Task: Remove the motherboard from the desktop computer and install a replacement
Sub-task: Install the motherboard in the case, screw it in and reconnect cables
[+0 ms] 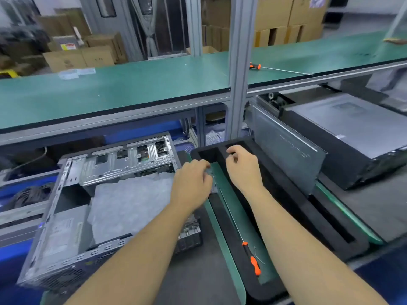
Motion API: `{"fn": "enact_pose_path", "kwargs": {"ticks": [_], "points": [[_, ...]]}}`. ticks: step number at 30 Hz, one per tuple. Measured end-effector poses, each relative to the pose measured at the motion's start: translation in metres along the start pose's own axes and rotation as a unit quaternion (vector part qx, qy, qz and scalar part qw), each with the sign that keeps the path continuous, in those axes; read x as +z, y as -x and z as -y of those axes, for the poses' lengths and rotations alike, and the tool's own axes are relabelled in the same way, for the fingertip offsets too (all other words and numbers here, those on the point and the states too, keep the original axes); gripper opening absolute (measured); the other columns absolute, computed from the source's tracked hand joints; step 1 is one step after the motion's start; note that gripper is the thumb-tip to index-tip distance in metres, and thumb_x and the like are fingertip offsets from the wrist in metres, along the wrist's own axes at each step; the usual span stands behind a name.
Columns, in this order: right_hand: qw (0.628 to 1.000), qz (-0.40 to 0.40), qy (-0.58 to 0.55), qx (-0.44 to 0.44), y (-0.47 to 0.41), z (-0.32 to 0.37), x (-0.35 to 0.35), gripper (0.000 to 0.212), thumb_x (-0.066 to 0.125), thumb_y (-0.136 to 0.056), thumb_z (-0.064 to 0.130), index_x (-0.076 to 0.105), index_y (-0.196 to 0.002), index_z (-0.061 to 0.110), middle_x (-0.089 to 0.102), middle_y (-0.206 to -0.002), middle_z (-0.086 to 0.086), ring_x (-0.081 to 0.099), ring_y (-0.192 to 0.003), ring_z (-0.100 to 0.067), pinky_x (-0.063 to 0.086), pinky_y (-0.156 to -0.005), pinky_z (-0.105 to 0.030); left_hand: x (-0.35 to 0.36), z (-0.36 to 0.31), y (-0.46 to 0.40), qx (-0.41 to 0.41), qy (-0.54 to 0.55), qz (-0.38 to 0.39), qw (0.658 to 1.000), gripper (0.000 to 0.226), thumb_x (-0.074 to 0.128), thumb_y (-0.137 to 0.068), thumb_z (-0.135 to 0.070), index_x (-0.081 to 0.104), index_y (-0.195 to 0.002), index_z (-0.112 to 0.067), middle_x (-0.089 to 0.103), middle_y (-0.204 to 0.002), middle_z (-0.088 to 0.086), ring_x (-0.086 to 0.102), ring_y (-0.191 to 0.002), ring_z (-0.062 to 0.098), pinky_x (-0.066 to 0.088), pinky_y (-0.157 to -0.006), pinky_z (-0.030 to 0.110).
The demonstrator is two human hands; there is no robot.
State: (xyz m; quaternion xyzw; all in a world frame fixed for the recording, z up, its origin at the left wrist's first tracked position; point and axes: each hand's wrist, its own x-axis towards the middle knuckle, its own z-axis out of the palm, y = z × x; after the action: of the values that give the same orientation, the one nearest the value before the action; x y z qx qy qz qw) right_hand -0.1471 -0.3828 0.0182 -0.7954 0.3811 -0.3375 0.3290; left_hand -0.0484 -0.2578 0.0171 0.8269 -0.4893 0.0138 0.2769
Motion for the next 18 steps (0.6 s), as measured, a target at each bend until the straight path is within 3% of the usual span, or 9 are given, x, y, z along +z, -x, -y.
{"fn": "enact_pose_path", "kwargs": {"ticks": [2,4,6,8,10,12,14,16,18], "points": [[0.996,0.089,0.030,0.004,0.017,0.022,0.036,0.029,0.050,-0.098,0.022,0.060,-0.125,0.021,0.068,-0.108,-0.002,0.063,-0.095,-0.021,0.052,-0.080,-0.036,-0.024,0.037,0.021,-0.024,-0.017,-0.016,0.999,0.030,0.051,-0.094,-0.019,0.062,-0.122,-0.016,0.065,-0.116,0.001,0.055,-0.108,0.026,0.046,-0.092,0.045],[0.983,0.138,0.104,-0.063,0.032,0.043,0.071,0.034,0.051,-0.098,0.026,0.057,-0.131,0.018,0.063,-0.119,-0.006,0.057,-0.109,-0.027,0.050,-0.090,-0.042,-0.048,0.077,0.044,-0.059,-0.054,-0.021,0.997,0.030,0.052,-0.096,-0.024,0.062,-0.124,-0.018,0.064,-0.121,0.000,0.055,-0.111,0.025,0.044,-0.093,0.043],[0.951,0.195,0.169,-0.173,0.048,0.063,0.104,0.037,0.052,-0.098,0.031,0.056,-0.132,0.017,0.057,-0.127,-0.006,0.048,-0.121,-0.029,0.044,-0.098,-0.044,-0.070,0.118,0.067,-0.100,-0.110,0.002,0.989,0.035,0.051,-0.097,-0.031,0.059,-0.129,-0.020,0.061,-0.127,0.000,0.054,-0.116,0.025,0.043,-0.095,0.040],[0.905,0.307,0.185,-0.229,0.065,0.080,0.134,0.048,0.054,-0.097,0.044,0.051,-0.141,0.023,0.048,-0.142,-0.003,0.037,-0.136,-0.025,0.036,-0.109,-0.043,-0.088,0.156,0.090,-0.134,-0.156,0.062,0.977,0.044,0.048,-0.098,-0.040,0.053,-0.138,-0.023,0.057,-0.136,-0.001,0.050,-0.125,0.024,0.042,-0.102,0.039],[0.864,0.409,0.214,-0.199,0.079,0.088,0.156,0.070,0.056,-0.089,0.066,0.040,-0.149,0.034,0.031,-0.158,0.000,0.024,-0.146,-0.023,0.024,-0.118,-0.045,-0.096,0.181,0.110,-0.146,-0.157,0.143,0.966,0.050,0.045,-0.099,-0.046,0.048,-0.145,-0.027,0.050,-0.148,-0.003,0.044,-0.136,0.020,0.034,-0.112,0.038],[0.838,0.454,0.254,-0.163,0.082,0.087,0.167,0.085,0.053,-0.081,0.078,0.030,-0.153,0.040,0.018,-0.164,0.002,0.016,-0.150,-0.024,0.017,-0.120,-0.050,-0.093,0.193,0.123,-0.141,-0.131,0.186,0.964,0.051,0.040,-0.101,-0.050,0.047,-0.147,-0.030,0.042,-0.156,-0.003,0.034,-0.144,0.015,0.018,-0.121,0.037],[0.818,0.482,0.282,-0.137,0.078,0.085,0.170,0.092,0.052,-0.078,0.082,0.019,-0.155,0.042,0.007,-0.166,0.002,0.007,-0.152,-0.026,0.011,-0.121,-0.055,-0.089,0.196,0.126,-0.135,-0.113,0.165,0.971,0.053,0.039,-0.100,-0.053,0.047,-0.147,-0.032,0.035,-0.160,-0.003,0.027,-0.147,0.014,0.009,-0.122,0.036],[0.807,0.496,0.303,-0.107,0.076,0.084,0.170,0.099,0.052,-0.079,0.081,0.003,-0.156,0.044,-0.007,-0.166,0.002,-0.006,-0.152,-0.030,0.004,-0.119,-0.060,-0.088,0.196,0.126,-0.123,-0.117,0.138,0.976,0.055,0.041,-0.098,-0.054,0.044,-0.149,-0.034,0.030,-0.162,-0.004,0.023,-0.149,0.017,0.009,-0.121,0.036],[0.799,0.492,0.333,-0.096,0.076,0.088,0.174,0.099,0.058,-0.086,0.067,-0.009,-0.155,0.043,-0.014,-0.166,-0.002,-0.006,-0.151,-0.036,0.010,-0.118,-0.064,-0.088,0.197,0.127,-0.112,-0.126,0.133,0.977,0.056,0.040,-0.097,-0.053,0.041,-0.150,-0.035,0.029,-0.162,-0.004,0.023,-0.148,0.018,0.010,-0.120,0.037]]}}
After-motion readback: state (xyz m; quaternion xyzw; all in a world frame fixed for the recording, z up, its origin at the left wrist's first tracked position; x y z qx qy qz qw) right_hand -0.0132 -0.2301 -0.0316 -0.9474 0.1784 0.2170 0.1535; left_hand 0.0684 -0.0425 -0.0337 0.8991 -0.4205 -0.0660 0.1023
